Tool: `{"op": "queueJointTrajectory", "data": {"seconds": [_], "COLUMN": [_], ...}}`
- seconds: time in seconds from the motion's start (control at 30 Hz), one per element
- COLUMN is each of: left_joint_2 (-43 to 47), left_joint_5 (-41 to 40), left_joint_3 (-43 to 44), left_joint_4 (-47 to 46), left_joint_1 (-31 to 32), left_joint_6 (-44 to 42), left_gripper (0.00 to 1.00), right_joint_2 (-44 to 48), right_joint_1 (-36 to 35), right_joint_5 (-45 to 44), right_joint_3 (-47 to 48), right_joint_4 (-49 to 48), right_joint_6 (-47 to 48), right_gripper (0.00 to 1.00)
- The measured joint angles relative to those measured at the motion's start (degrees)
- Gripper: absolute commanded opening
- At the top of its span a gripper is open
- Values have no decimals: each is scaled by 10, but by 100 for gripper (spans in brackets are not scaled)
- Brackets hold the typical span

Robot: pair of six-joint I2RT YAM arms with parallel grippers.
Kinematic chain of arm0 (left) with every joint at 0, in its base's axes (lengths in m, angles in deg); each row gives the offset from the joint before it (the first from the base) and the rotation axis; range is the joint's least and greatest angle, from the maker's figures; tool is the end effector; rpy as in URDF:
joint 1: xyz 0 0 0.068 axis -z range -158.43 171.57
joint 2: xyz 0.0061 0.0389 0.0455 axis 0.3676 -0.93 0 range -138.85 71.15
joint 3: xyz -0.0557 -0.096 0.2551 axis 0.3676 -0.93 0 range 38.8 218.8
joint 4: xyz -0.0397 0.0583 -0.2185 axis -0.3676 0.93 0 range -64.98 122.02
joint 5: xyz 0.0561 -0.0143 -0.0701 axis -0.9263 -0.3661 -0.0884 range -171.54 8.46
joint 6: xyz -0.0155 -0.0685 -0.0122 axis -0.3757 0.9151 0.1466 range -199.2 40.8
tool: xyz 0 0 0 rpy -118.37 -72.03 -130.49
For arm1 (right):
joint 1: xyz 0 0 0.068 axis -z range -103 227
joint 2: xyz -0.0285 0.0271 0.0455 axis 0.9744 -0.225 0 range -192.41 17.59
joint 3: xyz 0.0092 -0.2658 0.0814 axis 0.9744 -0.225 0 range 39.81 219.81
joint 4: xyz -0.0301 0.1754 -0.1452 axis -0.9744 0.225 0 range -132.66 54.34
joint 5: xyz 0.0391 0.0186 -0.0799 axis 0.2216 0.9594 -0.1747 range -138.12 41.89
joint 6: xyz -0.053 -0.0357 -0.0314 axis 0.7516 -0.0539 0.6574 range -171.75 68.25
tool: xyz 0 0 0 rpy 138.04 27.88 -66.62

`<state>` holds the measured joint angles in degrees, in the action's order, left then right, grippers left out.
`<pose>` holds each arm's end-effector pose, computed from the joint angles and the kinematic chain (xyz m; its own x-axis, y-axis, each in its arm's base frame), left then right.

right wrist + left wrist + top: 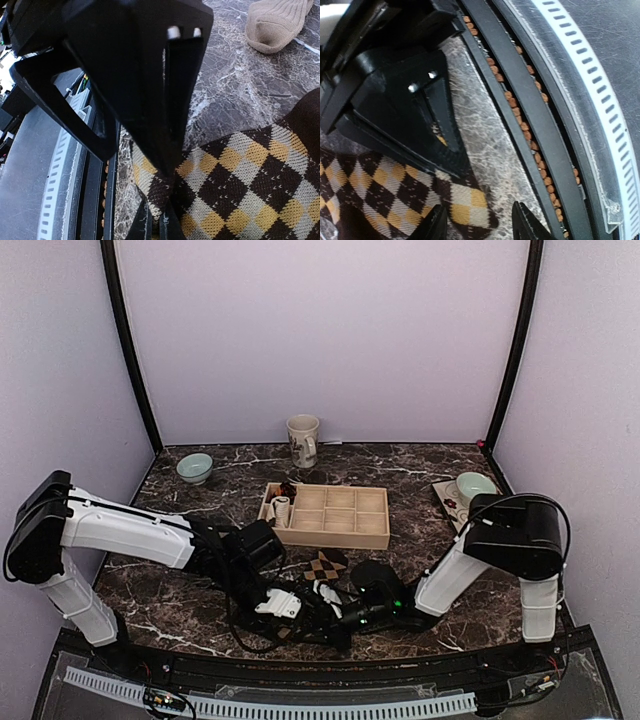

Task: Roll the socks
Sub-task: Roll the sock at the center of the board.

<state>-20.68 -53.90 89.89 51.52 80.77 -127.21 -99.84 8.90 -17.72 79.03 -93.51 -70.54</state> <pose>0.1180 -0.2511 0.1748 0.3181 0.7524 -0.5768 0.9215 -0.3884 0.0014 0.1055 0.3418 0.1014 -0.4740 -0.4343 -0.7660 -0.8611 0.0471 0.5062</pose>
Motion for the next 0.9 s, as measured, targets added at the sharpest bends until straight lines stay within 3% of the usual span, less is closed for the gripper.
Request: {"op": "queueJointTrajectory", "data": {"seconds": [0.43, 0.67, 0.77, 0.9], "left_joint_2": [6, 36, 43, 43], "left_joint_5": [-79, -96, -94, -92], "left_joint_3": [-14, -6, 4, 10], "left_joint_4": [-46, -19, -3, -2], "left_joint_1": [20, 22, 24, 47], "left_joint_6": [21, 37, 48, 59], "left_gripper": [37, 54, 54, 47], "right_joint_2": [-19, -26, -26, -26], "right_joint_1": [23, 30, 30, 31], "right_joint_5": [73, 97, 101, 103], "right_joint_3": [14, 23, 27, 31], "right_joint_4": [-11, -10, -2, 7], "right_joint_6": [-44, -56, -56, -55], "right_gripper": [0, 0, 0, 0]}}
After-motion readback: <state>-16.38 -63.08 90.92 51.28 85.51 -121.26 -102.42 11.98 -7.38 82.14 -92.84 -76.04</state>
